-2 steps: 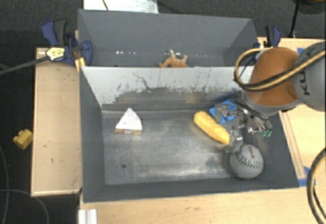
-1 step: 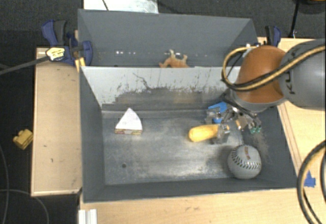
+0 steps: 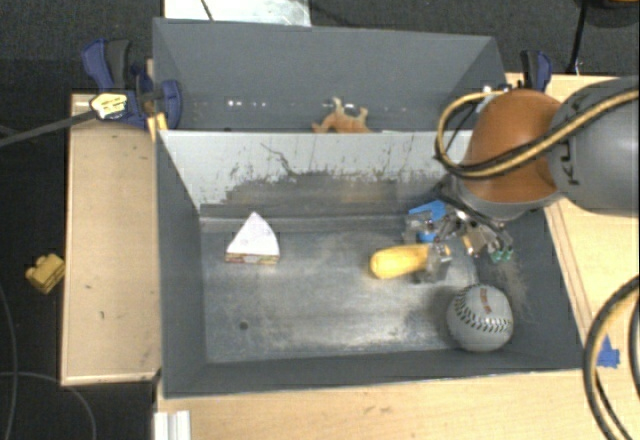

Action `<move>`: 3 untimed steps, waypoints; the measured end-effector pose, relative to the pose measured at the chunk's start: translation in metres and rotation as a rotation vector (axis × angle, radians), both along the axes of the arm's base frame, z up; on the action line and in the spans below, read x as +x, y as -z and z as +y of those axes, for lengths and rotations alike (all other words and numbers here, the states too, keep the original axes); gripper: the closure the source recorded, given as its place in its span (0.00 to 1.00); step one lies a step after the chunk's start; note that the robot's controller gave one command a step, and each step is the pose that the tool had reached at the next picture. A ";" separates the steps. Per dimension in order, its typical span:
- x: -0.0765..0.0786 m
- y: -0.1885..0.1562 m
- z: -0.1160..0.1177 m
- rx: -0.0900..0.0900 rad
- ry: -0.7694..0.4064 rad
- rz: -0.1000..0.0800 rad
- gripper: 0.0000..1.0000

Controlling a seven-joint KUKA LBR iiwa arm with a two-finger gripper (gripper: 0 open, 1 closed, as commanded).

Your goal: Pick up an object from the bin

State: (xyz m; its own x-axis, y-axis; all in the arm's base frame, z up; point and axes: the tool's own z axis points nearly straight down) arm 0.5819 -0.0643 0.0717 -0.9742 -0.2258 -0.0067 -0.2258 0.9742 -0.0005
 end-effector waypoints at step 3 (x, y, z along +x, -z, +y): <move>-0.014 -0.105 0.010 -0.003 -0.072 -0.007 0.00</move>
Offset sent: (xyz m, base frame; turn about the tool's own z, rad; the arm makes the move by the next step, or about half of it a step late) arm 0.0000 0.0000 0.0000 0.0000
